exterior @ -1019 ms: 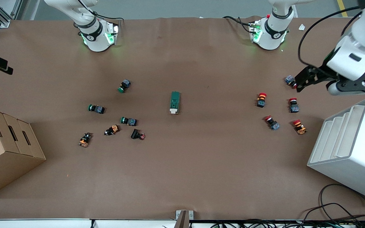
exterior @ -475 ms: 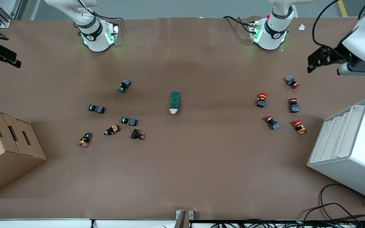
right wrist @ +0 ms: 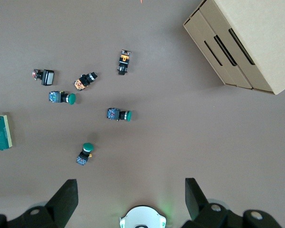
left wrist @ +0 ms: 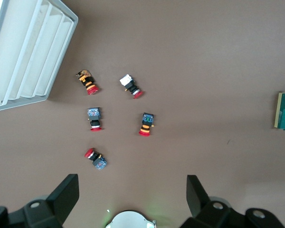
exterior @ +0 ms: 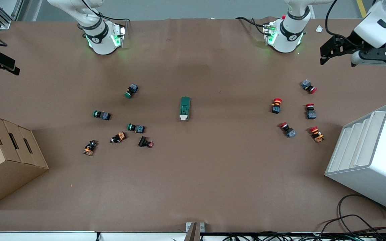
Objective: Close load switch with both arms
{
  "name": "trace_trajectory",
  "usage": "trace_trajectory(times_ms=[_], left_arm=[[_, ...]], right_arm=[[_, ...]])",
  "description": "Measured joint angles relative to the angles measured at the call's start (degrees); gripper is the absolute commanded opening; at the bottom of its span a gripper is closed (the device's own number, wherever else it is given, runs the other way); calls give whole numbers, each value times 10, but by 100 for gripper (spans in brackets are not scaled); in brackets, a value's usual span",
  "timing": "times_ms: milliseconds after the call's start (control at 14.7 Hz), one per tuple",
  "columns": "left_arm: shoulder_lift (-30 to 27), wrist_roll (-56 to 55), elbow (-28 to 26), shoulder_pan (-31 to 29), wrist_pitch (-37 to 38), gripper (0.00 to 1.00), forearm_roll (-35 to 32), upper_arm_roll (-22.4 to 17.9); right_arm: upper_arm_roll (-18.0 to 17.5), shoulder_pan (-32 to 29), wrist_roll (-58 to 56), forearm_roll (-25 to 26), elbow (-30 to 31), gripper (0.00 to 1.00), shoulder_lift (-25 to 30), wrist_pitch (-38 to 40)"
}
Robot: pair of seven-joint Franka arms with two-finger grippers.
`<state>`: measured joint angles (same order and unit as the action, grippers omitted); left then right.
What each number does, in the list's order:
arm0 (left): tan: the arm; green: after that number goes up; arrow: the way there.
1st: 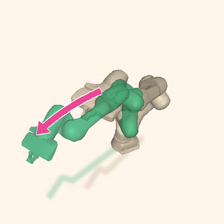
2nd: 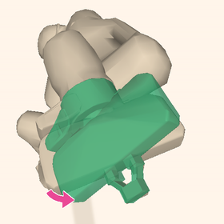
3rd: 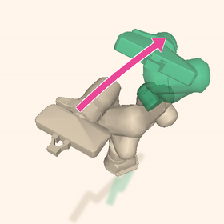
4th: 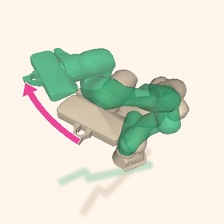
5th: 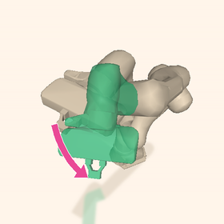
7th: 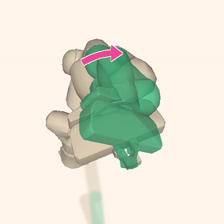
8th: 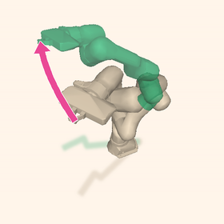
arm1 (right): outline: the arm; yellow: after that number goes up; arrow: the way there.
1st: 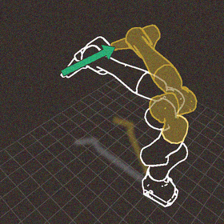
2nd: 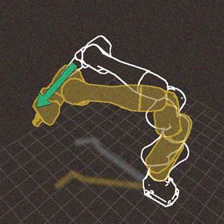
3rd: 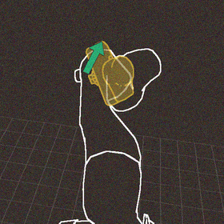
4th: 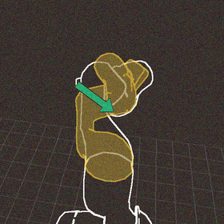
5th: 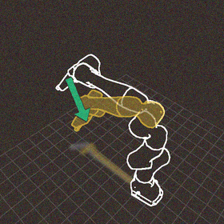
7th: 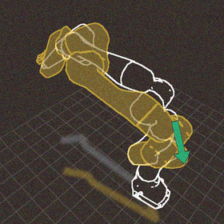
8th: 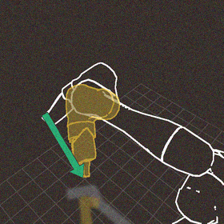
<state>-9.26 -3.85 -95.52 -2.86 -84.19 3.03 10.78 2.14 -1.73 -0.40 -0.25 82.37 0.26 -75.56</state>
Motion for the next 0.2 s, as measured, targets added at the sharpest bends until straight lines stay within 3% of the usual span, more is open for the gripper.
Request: trace_trajectory(times_ms=[204], left_arm=[[0,3,-2,0,0,100,0,-15]], right_arm=[[-2,0,0,0,1,100,3,1]])
